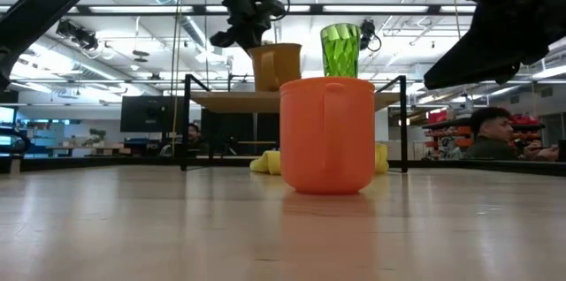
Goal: Stack small to large cups/mugs on shelf
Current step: Put the yellow mug on the shelf
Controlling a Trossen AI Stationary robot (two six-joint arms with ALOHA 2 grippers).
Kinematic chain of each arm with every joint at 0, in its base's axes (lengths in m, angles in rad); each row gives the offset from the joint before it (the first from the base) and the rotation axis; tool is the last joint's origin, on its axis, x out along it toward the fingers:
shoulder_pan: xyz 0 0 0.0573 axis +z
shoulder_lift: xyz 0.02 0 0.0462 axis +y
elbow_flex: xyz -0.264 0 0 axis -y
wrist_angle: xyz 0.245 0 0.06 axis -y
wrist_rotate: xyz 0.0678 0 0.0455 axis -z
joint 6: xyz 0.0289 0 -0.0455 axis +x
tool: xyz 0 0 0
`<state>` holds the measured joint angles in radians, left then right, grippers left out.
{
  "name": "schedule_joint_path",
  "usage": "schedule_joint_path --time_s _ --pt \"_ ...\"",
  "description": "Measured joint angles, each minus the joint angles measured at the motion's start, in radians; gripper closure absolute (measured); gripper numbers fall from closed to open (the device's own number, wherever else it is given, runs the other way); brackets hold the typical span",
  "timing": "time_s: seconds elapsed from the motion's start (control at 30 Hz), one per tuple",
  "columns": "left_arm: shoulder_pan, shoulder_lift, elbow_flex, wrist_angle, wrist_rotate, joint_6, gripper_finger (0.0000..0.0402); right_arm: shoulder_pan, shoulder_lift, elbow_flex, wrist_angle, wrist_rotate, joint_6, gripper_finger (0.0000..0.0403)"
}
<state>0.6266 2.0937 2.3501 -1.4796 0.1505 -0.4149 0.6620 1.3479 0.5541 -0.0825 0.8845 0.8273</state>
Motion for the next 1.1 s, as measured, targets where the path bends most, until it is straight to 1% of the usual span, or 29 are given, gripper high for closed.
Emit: schedule_joint_path --time_s 0.37,0.7,0.93,1.0,1.1 --pt "0.005 0.003 0.000 0.097 -0.002 0.000 0.0379 -0.001 0.000 0.000 0.000 0.000 -0.038 0.0298" --pt "-0.005 0.016 0.000 0.079 0.014 -0.013 0.0379 -0.001 0.000 0.000 0.000 0.000 -0.042 0.0298" --pt "-0.007 0.036 0.003 0.104 0.034 0.012 0.0379 -0.002 0.000 0.000 0.000 0.000 -0.045 0.0298" --pt "-0.007 0.038 0.008 0.105 0.034 0.016 0.0372 -0.004 0.000 0.000 0.001 0.000 -0.045 0.0298" --pt "-0.008 0.042 0.007 0.115 0.027 0.023 0.0348 -0.007 0.000 0.000 0.000 0.000 -0.045 0.0298"
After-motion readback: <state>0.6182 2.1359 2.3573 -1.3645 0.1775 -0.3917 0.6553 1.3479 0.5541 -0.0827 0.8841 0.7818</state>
